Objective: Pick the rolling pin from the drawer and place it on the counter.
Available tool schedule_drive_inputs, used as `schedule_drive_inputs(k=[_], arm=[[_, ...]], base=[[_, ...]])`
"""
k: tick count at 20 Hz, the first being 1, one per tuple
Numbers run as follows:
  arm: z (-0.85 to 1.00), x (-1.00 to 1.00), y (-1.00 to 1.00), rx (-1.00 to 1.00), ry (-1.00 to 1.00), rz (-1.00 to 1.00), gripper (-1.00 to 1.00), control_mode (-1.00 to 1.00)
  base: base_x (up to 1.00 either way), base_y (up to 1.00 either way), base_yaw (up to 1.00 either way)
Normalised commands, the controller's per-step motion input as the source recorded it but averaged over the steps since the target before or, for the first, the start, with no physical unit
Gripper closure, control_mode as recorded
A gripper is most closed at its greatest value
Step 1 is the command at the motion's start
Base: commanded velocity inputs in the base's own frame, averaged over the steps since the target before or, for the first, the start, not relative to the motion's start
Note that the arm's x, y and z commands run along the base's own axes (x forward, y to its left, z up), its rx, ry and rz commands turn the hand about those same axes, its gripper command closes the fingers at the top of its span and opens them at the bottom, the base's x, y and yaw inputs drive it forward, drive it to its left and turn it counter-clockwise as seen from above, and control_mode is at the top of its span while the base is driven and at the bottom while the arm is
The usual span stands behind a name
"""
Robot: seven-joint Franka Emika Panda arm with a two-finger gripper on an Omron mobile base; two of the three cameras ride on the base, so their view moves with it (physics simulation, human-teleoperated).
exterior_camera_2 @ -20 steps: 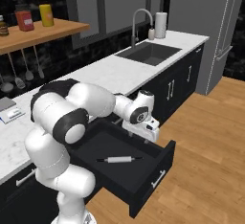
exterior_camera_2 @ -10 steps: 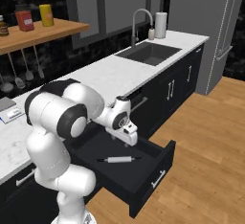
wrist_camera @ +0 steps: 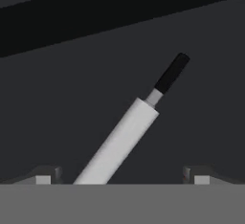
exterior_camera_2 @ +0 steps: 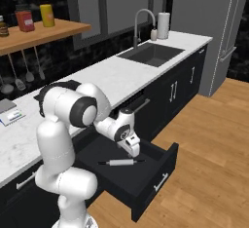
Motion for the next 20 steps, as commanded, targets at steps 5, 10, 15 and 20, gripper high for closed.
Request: schedule_drive_inputs(k=[5, 10, 15, 20], arm=[[-0.36, 0.10, 0.00, 0.00, 0.03, -0.07, -1.00, -1.00], [-0.50, -0.01, -0.09, 0.00, 0.00, -0.07, -1.00, -1.00], [-0.43, -0.03, -0.01, 0.00, 0.00, -0.07, -1.00, -1.00], [-0.41, 0.00, 0.00, 0.00, 0.00, -0.05, -1.00, -1.00]], base=[[0.00, 0.00, 0.00], [0.00, 0.00, 0.00], [0.00, 0.00, 0.00], [0.00, 0.00, 0.00]])
